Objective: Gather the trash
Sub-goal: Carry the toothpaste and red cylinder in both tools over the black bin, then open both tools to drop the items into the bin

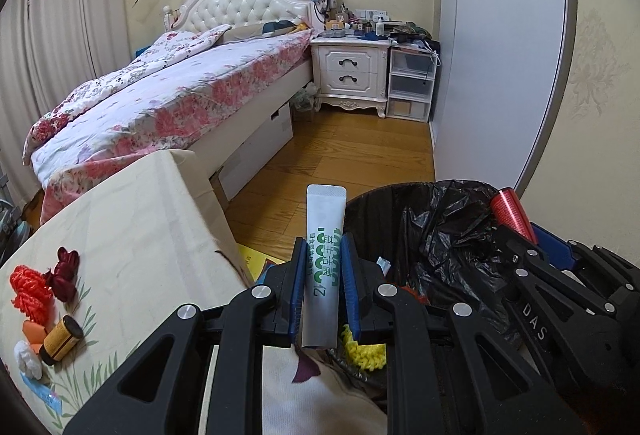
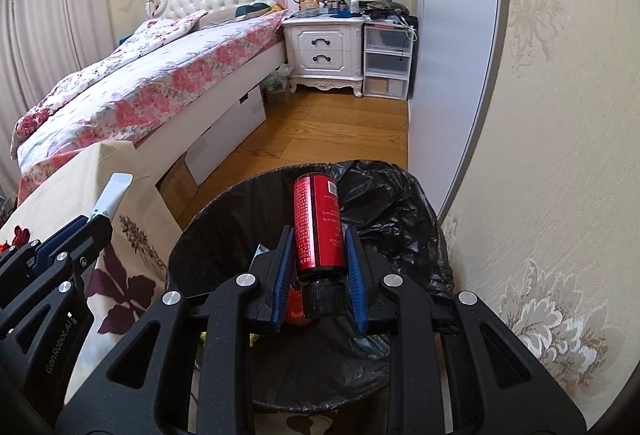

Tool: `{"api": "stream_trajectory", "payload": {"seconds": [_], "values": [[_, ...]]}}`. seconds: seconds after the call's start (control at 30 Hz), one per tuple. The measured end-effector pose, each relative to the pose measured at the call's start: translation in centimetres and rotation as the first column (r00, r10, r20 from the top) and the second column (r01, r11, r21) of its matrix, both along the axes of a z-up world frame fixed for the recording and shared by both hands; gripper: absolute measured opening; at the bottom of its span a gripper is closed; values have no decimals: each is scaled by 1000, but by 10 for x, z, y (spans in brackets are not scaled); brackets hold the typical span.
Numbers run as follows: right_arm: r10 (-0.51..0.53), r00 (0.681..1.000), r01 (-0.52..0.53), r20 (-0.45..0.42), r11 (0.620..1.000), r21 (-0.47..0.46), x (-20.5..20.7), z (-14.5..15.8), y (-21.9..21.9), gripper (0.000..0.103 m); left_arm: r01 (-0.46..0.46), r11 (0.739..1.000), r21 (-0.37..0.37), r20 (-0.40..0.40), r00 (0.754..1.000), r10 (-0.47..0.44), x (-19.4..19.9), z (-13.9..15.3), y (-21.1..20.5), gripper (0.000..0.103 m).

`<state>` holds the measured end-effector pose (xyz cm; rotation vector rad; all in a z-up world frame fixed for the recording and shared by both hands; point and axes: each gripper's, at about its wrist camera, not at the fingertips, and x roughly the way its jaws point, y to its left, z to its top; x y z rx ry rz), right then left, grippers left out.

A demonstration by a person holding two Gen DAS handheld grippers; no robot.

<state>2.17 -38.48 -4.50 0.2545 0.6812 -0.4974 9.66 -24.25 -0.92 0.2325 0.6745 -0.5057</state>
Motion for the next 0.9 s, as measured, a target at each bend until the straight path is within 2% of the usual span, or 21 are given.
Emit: {"api": "stream_trajectory", "payload": {"seconds": [0.53, 0.6, 0.67, 0.7, 0.77, 0.9], "values": [[-41, 999, 41, -19, 999, 13, 9, -9, -15, 25, 2, 999, 39, -7, 1000, -2, 7, -9, -23, 20], [-42, 999, 42, -19, 999, 11, 9, -9, -15, 26, -2, 999, 42, -5, 1000, 2, 8, -10, -24, 26], [-48, 999, 48, -18, 999, 8, 9, -9, -15, 28, -14, 999, 40, -1, 1000, 14, 8, -10, -22, 49], [-50, 999, 50, -16, 999, 7, 9, -9, -16, 30, -21, 999, 35, 2, 1000, 21, 9, -10, -20, 52], [-63, 998, 63, -6, 998, -2, 6, -7, -16, 44, -31, 999, 29, 9, 999, 31, 9, -9, -17, 58], [-75, 997, 76, 6, 997, -12, 4, -4, -15, 52, -49, 998, 29, 21, 999, 48, 9, -8, -12, 67]]}}
